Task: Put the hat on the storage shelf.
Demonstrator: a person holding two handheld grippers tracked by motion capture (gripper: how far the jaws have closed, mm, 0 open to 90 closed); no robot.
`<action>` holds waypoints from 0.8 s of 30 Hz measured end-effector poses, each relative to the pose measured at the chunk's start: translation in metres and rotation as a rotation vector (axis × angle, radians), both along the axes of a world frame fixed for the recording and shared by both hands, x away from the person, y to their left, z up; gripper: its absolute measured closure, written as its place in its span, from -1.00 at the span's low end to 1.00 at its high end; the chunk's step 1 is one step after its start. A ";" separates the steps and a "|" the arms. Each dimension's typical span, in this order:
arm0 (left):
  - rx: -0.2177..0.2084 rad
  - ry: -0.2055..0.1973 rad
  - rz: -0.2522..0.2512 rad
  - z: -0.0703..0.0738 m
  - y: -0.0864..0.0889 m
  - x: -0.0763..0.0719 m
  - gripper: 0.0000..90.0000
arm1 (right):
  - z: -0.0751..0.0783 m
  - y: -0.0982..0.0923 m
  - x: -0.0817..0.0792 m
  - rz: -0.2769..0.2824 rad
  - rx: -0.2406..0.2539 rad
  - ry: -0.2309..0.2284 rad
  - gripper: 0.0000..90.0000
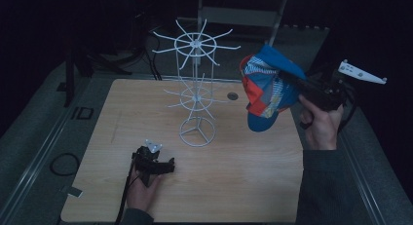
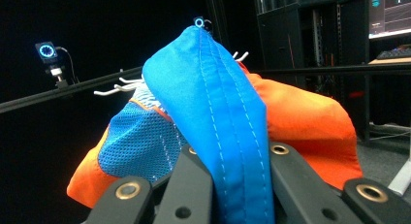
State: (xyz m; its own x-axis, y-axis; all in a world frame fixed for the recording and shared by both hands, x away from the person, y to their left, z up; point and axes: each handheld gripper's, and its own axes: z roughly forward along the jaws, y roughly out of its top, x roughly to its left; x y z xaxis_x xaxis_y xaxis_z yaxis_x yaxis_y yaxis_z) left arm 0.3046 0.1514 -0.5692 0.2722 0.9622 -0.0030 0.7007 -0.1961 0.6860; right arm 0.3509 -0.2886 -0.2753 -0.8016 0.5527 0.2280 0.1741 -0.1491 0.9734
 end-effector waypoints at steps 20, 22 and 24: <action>0.001 0.002 -0.001 0.000 0.000 0.000 -0.97 | 0.030 0.009 0.009 0.021 0.067 -0.044 0.95; 0.002 0.003 -0.002 0.000 0.000 0.000 -0.97 | 0.030 0.013 0.011 0.023 0.067 -0.040 0.95; 0.002 0.003 -0.002 0.000 0.000 0.000 -0.97 | 0.030 0.016 0.014 0.026 0.070 -0.036 0.95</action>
